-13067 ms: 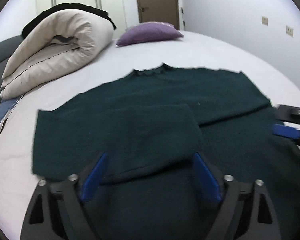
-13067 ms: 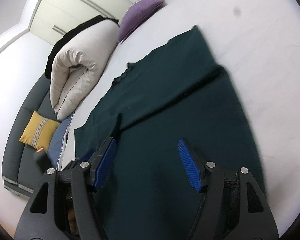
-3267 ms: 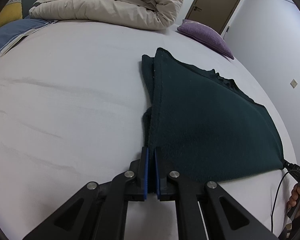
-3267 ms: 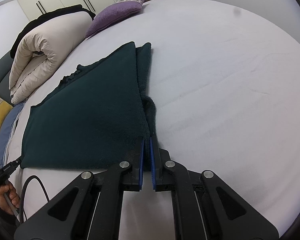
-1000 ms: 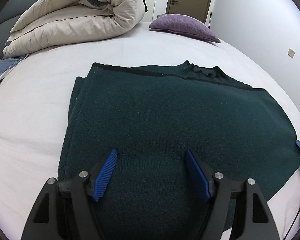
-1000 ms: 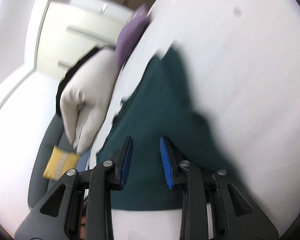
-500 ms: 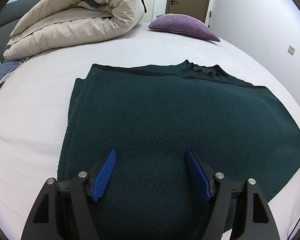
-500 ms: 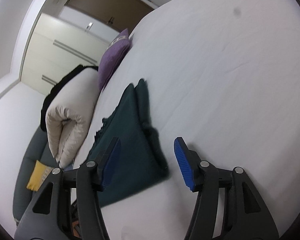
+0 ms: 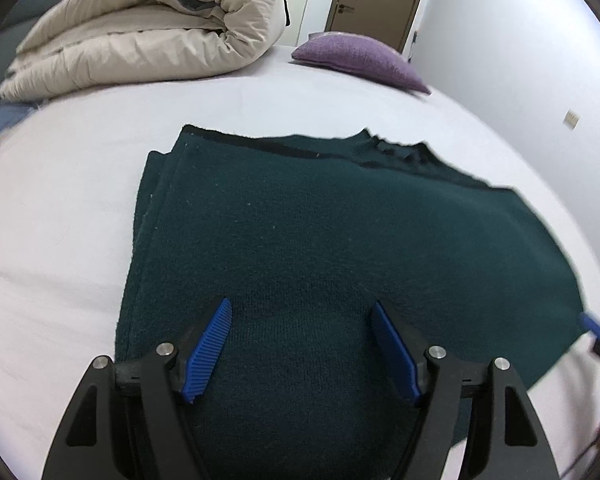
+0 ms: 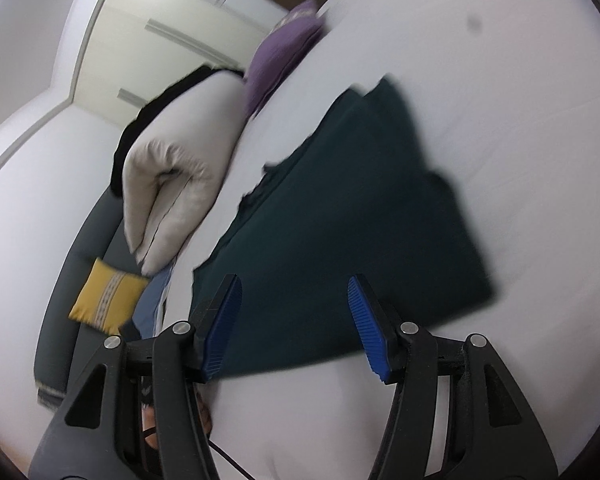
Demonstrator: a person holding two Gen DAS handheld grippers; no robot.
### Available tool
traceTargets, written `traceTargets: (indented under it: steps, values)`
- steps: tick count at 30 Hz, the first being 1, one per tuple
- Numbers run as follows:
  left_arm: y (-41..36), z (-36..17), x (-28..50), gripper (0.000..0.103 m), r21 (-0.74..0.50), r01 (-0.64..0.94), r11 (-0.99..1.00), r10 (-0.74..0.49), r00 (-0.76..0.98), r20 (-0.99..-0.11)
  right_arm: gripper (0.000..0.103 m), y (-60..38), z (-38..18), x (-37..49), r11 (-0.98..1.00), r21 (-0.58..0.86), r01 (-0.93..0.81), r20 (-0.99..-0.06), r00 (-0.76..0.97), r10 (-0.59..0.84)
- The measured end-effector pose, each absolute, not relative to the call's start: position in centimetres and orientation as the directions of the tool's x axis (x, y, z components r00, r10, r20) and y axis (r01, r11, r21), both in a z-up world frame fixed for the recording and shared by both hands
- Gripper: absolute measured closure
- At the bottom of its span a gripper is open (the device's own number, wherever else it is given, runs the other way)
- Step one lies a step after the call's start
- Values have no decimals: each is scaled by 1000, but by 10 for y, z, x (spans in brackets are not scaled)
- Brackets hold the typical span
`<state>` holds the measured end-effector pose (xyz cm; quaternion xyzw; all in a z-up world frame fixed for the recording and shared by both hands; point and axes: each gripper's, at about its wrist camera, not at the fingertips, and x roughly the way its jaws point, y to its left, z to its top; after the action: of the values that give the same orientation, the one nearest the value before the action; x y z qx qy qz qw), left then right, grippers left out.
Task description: Fold small clothes
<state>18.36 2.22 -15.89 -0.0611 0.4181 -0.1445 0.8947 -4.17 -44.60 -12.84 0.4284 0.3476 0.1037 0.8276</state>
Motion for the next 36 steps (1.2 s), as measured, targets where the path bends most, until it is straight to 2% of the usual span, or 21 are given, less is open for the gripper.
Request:
traceTargets:
  steps: [6,10,14,16,20,23,26,30,36]
  values:
    - [65,-158,174,43,-404,171,898,-421,598,-682,48,-391,-145,-13,613,789,44,-503,620,602]
    - [92,-162,169,49,-478,178,860,-485,577,-657,50,-394,-168,-1,560,824,80,-487,605,630]
    - [110,-149,160,49,-482,136,865,-458,605,-652,49,-432,-163,-15,530,837,133,-457,702,546]
    - [111,-136,153,42,-487,136,862,-455,631,-628,48,-458,-155,-36,528,833,169,-454,753,476]
    - [83,-118,158,41,-499,179,848,-489,626,-607,47,-499,-139,-68,571,785,238,-496,794,351]
    - [42,-113,171,41,-500,225,836,-523,603,-602,43,-518,-138,-74,549,786,284,-510,800,316]
    - [2,-117,184,40,-531,257,808,-572,557,-602,40,-513,-139,-58,567,777,274,-525,779,344]
    - [-52,-133,203,40,-563,295,772,-630,467,-620,40,-502,-158,-18,576,752,322,-598,701,388]
    - [-70,-154,219,38,-603,271,750,-654,434,-619,41,-487,-160,19,579,757,302,-601,671,435]
